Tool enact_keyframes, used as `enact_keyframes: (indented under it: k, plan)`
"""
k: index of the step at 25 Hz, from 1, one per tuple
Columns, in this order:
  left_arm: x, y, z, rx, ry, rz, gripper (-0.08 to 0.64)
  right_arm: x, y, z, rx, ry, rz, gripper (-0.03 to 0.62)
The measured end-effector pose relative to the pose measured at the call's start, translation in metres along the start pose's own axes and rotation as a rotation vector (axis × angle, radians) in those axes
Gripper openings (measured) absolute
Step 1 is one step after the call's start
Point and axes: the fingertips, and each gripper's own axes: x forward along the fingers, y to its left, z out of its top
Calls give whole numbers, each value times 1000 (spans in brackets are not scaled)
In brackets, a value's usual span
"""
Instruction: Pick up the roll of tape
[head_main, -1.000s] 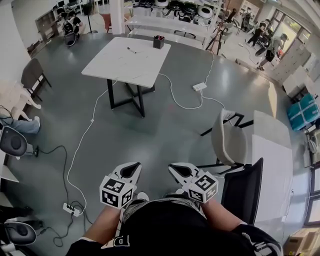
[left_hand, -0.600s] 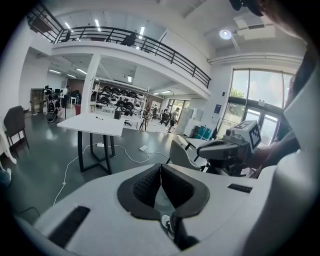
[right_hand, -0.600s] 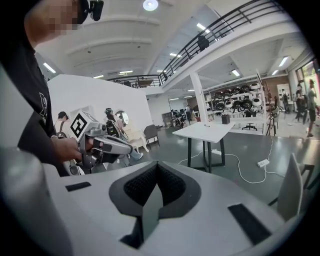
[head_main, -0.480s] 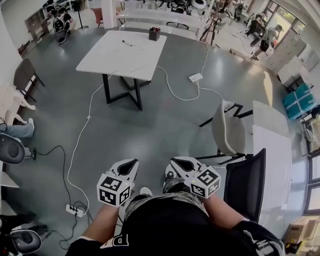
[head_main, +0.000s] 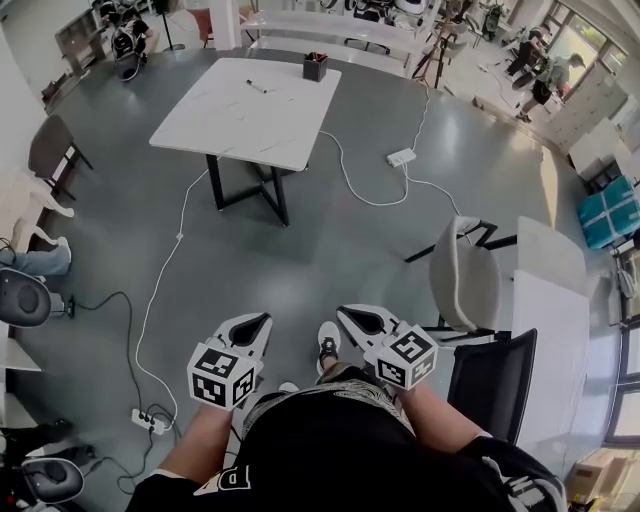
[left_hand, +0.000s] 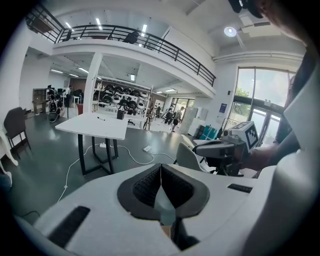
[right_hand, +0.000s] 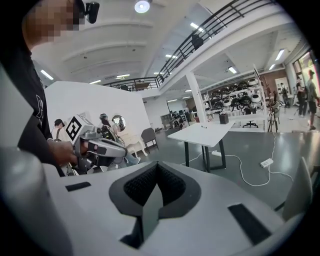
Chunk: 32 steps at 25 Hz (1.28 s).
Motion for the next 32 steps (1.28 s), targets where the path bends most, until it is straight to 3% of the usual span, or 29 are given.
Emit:
enact_keyframes:
  k: [18, 25, 32]
  plan:
    - [155, 36, 112, 6, 12, 44, 20, 14, -215, 72, 44, -44, -49, 5]
    - [196, 37, 137, 18, 3, 43, 20, 23, -250, 82, 41, -48, -22, 5]
    - [205, 44, 143, 0, -2, 63, 20, 31, -257, 87, 35, -27, 5, 5]
